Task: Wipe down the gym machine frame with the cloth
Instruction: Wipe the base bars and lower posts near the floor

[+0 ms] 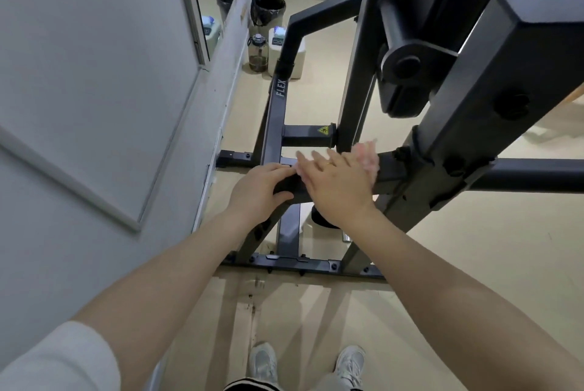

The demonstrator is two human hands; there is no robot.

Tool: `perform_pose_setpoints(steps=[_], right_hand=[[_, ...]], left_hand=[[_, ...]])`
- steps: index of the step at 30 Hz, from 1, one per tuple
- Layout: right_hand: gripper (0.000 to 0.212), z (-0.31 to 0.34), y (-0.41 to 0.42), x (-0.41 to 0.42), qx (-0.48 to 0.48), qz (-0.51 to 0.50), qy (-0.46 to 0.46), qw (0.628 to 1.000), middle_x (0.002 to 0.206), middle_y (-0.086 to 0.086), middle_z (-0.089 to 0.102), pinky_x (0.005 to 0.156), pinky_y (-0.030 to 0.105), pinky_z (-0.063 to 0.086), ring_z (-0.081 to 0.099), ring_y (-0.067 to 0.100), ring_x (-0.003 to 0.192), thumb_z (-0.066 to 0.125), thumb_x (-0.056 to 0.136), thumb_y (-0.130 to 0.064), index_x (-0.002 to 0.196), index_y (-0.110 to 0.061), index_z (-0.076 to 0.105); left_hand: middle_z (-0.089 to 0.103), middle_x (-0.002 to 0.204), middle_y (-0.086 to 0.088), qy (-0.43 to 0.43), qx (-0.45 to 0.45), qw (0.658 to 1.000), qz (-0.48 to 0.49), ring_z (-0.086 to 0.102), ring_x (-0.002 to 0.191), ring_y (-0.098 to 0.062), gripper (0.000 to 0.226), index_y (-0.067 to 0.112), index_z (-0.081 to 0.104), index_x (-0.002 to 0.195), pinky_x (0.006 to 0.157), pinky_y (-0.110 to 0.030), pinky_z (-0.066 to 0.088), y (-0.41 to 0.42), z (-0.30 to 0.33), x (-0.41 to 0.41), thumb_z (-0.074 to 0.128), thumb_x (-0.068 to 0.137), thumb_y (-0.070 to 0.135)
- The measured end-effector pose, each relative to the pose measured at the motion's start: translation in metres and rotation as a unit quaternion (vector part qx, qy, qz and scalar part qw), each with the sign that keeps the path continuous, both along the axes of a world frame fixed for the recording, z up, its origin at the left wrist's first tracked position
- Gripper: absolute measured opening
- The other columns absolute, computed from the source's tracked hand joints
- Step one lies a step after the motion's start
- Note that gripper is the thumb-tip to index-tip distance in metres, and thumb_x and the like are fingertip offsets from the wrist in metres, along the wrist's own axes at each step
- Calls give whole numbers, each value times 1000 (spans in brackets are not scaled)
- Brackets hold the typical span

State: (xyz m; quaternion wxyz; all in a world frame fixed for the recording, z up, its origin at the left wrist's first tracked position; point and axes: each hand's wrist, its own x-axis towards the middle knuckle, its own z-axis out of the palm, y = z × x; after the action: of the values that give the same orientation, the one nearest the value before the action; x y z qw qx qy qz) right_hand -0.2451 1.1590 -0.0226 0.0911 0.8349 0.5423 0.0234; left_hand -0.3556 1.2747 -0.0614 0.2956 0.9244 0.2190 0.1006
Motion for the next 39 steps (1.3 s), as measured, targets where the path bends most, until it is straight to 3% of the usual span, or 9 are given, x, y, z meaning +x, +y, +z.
perform_pose_setpoints(steps=[8,14,19,22,27,32,34,36,39], right_hand=[[37,6,-24,16,120,-83,-90,985,93,10,65,94,42,37,58,28,92,31,93,-23,100,-6,63],[47,-23,33,-24,-25,69,49,996,144,10,43,112,39,20,35,26,134,28,100,-29,143,-10,35],[43,-10,8,1,15,0,-57,998,115,11,63,94,42,37,53,29,110,26,99,-30,121,-9,56],[42,-26,28,-21,-4,37,-3,999,128,15,54,101,41,33,47,32,118,25,100,-22,131,-4,45],[38,-34,65,-35,-86,209,-2,974,130,11,54,103,43,30,42,31,124,30,101,-26,128,-8,49],[45,-42,43,-16,-97,208,-65,971,139,1,48,106,45,27,34,26,133,17,101,-32,129,-20,51],[44,-46,66,-36,-217,391,-60,893,143,15,45,112,47,23,34,32,137,25,102,-26,132,-7,51],[36,-74,96,-54,-407,578,17,707,126,24,58,103,41,42,54,34,120,44,99,-25,118,1,61],[56,-89,94,-72,-445,363,-291,765,137,17,44,110,42,32,37,34,129,67,88,-19,137,-8,43]], left_hand=[[57,126,1,-10,-42,998,41,53,112,-16,42,18,53,125,94,-31,44,1,-18,-5,67,86,19],[48,108,25,-98,-184,970,123,44,93,26,51,27,48,125,73,5,34,-5,-32,-10,71,81,16],[50,134,7,-39,-325,931,162,47,122,-9,67,21,38,138,101,-22,40,3,-46,-13,71,81,12],[53,131,9,-33,-372,916,145,50,120,-7,66,27,40,136,95,-20,45,11,-40,-16,71,80,8],[48,136,6,99,-265,951,128,46,123,-14,70,24,31,144,90,-13,36,27,-39,-40,59,83,3],[53,127,-3,109,-244,939,217,47,102,-9,55,12,43,137,84,-16,36,22,-65,-74,44,85,-5],[54,123,-2,92,-257,929,251,48,99,-10,50,12,46,134,83,-20,38,22,-72,-83,46,87,-3],[55,120,1,84,-258,926,262,49,98,-10,47,13,49,131,82,-21,38,29,-78,-94,46,87,-2],[56,113,7,73,-261,924,268,53,99,-12,43,16,54,126,82,-23,40,47,-77,-108,45,87,1]])
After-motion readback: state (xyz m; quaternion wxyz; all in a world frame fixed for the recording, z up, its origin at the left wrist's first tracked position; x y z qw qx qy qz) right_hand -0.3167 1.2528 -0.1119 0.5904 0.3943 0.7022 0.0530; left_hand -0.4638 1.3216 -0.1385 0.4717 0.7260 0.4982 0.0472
